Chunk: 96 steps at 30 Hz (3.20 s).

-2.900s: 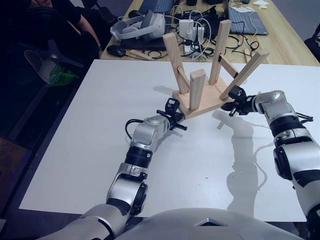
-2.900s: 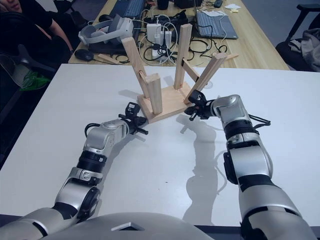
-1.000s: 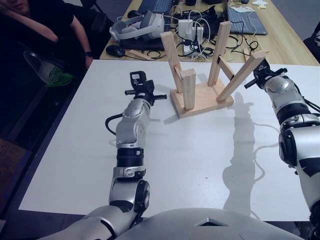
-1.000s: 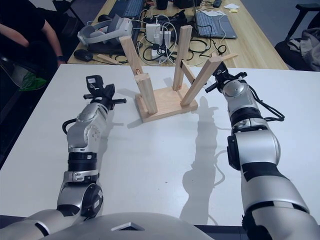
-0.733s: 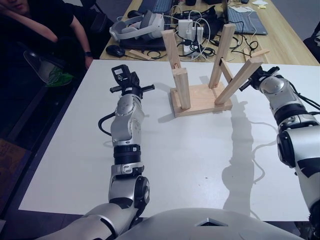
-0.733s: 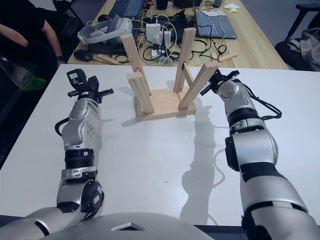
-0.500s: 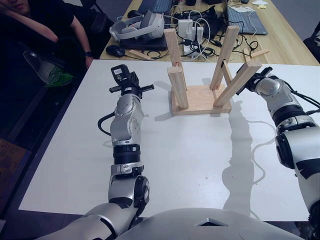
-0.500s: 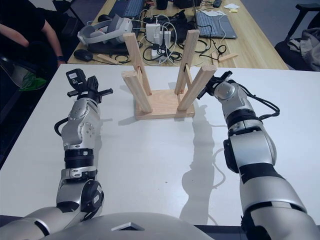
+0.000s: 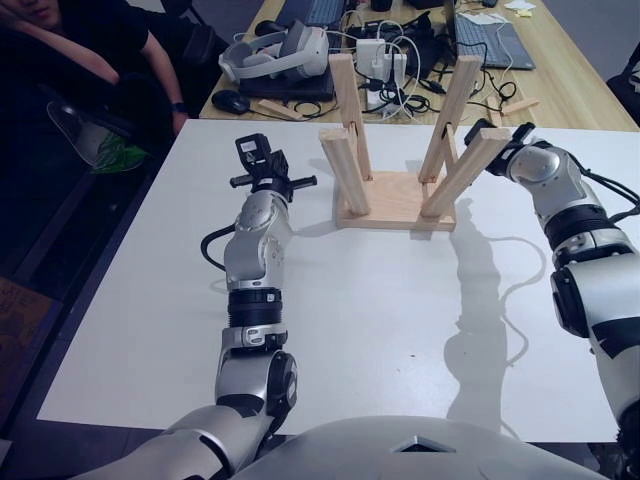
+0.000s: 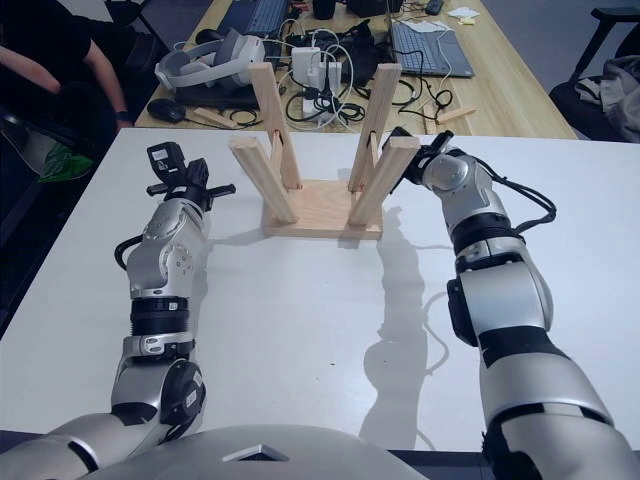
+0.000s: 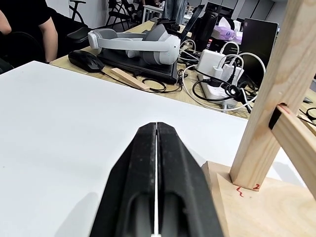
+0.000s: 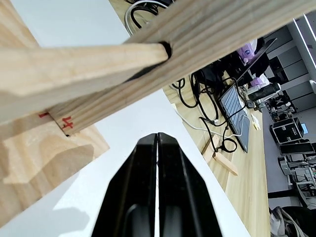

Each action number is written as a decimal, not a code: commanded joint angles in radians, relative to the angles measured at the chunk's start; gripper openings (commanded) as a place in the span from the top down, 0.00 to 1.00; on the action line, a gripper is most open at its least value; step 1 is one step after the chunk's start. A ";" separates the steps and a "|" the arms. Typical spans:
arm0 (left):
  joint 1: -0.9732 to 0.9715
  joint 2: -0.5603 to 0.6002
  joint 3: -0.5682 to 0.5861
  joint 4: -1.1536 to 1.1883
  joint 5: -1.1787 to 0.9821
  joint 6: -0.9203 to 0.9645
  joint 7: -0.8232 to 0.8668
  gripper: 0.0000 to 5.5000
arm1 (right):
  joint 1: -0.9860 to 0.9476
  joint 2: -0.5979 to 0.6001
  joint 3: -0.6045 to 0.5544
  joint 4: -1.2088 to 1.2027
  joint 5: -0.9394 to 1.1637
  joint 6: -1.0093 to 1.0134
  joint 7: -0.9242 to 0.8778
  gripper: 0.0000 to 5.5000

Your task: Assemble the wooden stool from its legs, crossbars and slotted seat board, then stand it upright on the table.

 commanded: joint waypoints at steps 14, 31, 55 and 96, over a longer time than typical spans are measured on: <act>-0.128 0.060 -0.037 0.235 0.033 -0.099 -0.057 1.00 | 0.075 0.015 -0.057 -0.165 0.073 0.103 -0.064 1.00; -0.010 0.055 -0.157 0.101 -0.114 -0.072 -0.461 1.00 | 0.212 -0.139 -0.202 -0.342 0.146 0.251 -0.181 1.00; -0.067 0.051 -0.127 0.361 0.002 0.220 -0.230 1.00 | 0.147 -0.009 0.047 -0.146 0.045 0.529 0.107 1.00; 0.047 0.102 -0.225 0.021 -0.016 0.476 -0.361 1.00 | 0.261 -0.043 0.137 -0.484 0.072 0.718 0.497 1.00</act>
